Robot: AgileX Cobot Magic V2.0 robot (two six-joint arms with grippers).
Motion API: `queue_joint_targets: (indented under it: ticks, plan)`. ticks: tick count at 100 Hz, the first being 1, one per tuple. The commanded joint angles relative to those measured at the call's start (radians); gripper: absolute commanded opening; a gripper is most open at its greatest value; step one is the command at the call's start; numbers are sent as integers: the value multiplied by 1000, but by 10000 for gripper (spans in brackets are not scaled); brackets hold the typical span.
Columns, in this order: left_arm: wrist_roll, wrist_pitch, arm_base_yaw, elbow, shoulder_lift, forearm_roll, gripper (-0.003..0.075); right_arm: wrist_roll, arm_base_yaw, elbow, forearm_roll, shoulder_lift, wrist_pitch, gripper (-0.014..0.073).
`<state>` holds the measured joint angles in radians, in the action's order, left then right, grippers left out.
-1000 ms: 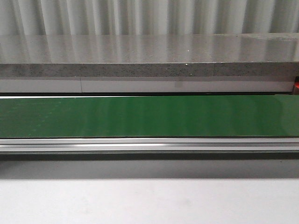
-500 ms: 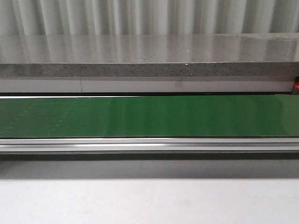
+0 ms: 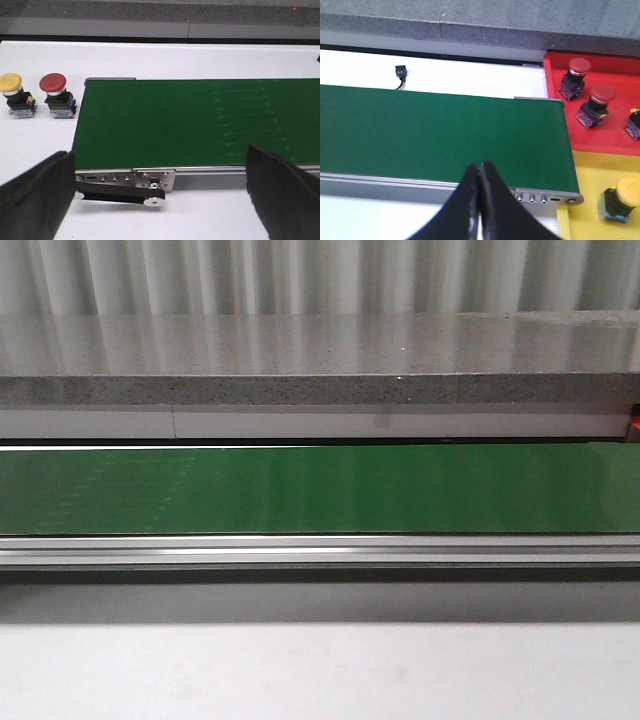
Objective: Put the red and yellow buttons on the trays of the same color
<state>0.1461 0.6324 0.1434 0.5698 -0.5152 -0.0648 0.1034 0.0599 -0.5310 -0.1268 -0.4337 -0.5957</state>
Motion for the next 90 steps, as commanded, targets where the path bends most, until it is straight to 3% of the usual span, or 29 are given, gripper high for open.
queue_joint_targets:
  ticks: [1, 15, 38, 90]
  plan:
    - [28, -59, 4, 26, -4, 5, 659, 6, -3, -25, -1, -5, 65, -67]
    - [161, -69, 2, 33, -23, -62, 658, 6, -3, -25, -1, -5, 65, -67]
    - [535, -65, -36, 118, -198, -363, 658, 6, -3, -25, -1, -5, 65, -67]
    - [552, -122, -277, 433, -767, -294, 658, 6, -3, -25, -1, -5, 65, -67]
